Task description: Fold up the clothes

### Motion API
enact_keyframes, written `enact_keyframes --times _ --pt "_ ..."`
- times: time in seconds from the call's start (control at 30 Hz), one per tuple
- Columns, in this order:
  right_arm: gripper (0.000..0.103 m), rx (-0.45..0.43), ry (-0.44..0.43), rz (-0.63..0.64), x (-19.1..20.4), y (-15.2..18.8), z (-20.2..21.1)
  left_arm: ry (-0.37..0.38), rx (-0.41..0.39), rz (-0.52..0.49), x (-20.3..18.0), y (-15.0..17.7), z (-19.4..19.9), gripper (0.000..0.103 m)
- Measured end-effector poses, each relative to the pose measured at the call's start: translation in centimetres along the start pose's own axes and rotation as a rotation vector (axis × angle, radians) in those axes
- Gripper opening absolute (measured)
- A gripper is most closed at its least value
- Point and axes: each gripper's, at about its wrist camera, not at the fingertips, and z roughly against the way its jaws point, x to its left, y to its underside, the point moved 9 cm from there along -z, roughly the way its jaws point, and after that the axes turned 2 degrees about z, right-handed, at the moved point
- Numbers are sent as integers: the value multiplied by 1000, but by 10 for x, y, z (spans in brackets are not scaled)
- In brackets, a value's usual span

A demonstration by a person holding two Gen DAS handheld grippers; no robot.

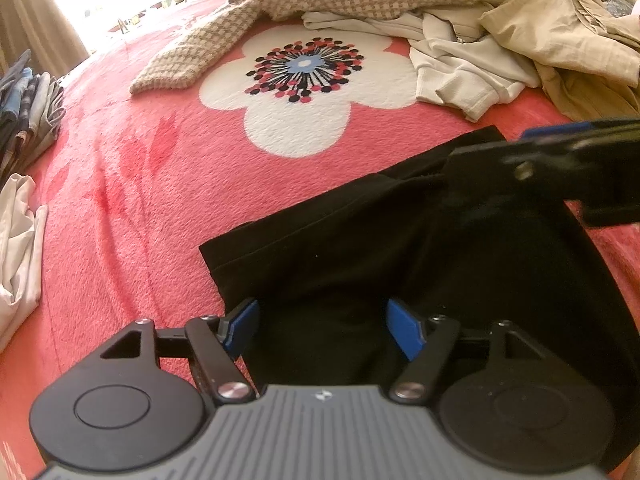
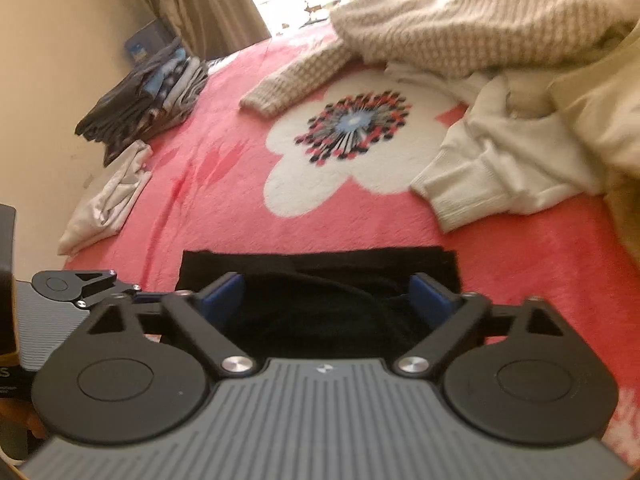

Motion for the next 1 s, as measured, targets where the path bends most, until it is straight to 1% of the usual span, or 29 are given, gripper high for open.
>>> enact_keyframes --times 0.13,0.23,0.33,0.37,0.43,0.5,0.57,0.6,0.67,0.8,0.83,0.93,0.97,1.0 --pt "102 -54 38 -33 -3 -5 17 0 -1 3 1 0 0 73" --pt "102 -95 70 -58 -6 -8 30 0 -2 6 1 1 0 74" --pt "102 -125 154 -79 -14 -8 40 -1 -2 9 2 1 0 75" --pt "102 -130 172 -82 -16 -8 42 -1 -2 10 2 1 0 75" --pt "102 -111 209 -93 -20 -5 42 -3 -1 14 2 1 1 76" --pt "102 -87 218 -99 -23 -3 42 -5 -2 16 3 1 0 77" --pt "102 -93 227 -101 -24 -1 44 -8 -3 16 3 1 1 77" --pt "102 -119 247 -95 -24 -2 48 -11 -3 16 3 1 0 78" --pt "102 -161 297 -55 -21 -3 56 -16 -3 18 3 1 0 79" --pt "102 -197 505 154 -11 -8 66 -16 -2 28 5 0 0 80" --pt "102 -193 528 190 -9 -10 67 -16 -3 33 5 1 0 80" --pt "102 -168 494 246 -5 -12 68 -13 -11 48 7 1 3 80" --pt "102 -180 434 239 -2 -13 69 -9 -14 53 7 1 4 80" --pt "102 -196 398 217 -2 -13 72 -2 -17 57 8 2 6 80"
